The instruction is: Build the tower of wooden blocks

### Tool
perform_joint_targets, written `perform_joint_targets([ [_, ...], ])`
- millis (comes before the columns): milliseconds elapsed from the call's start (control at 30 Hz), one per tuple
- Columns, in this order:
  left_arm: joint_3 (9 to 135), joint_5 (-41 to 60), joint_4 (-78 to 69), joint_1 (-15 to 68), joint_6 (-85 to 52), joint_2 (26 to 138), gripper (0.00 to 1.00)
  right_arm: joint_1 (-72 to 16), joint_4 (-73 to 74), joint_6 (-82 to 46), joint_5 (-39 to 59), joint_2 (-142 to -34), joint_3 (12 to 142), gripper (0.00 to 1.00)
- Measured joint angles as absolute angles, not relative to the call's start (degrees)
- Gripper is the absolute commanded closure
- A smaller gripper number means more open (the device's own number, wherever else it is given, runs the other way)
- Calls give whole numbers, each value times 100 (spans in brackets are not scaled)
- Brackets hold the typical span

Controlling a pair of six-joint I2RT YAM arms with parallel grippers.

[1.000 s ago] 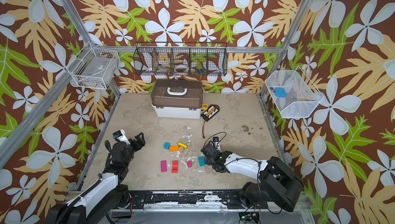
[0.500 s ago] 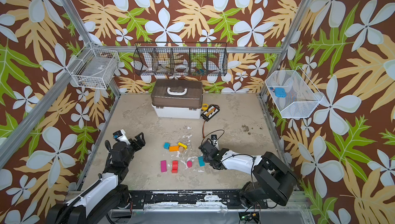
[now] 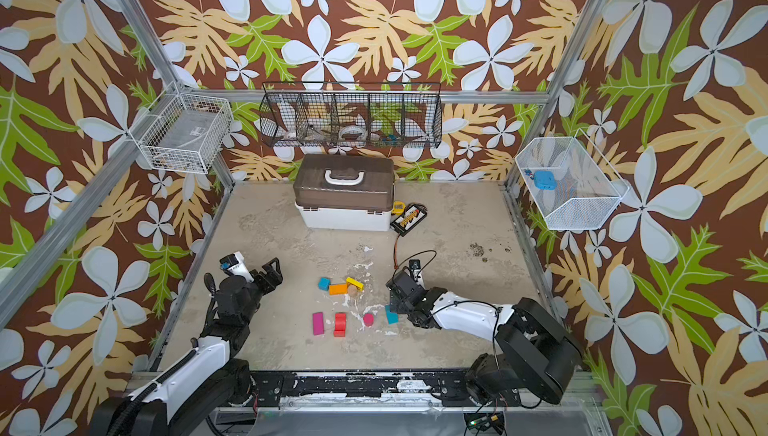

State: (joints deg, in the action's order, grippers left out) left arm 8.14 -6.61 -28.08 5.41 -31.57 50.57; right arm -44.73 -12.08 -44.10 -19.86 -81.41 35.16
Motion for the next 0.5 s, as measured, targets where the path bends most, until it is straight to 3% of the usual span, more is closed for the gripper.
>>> perform_joint_targets([
  [300, 814, -661, -2808, 541, -3157, 5033, 13, -4471, -1201, -4462, -2014, -8868, 3999, 8],
  [500, 814, -661, -2810, 545, -3157, 5022, 13, -4392, -1033, -4504, -2110, -9030, 4045, 18],
])
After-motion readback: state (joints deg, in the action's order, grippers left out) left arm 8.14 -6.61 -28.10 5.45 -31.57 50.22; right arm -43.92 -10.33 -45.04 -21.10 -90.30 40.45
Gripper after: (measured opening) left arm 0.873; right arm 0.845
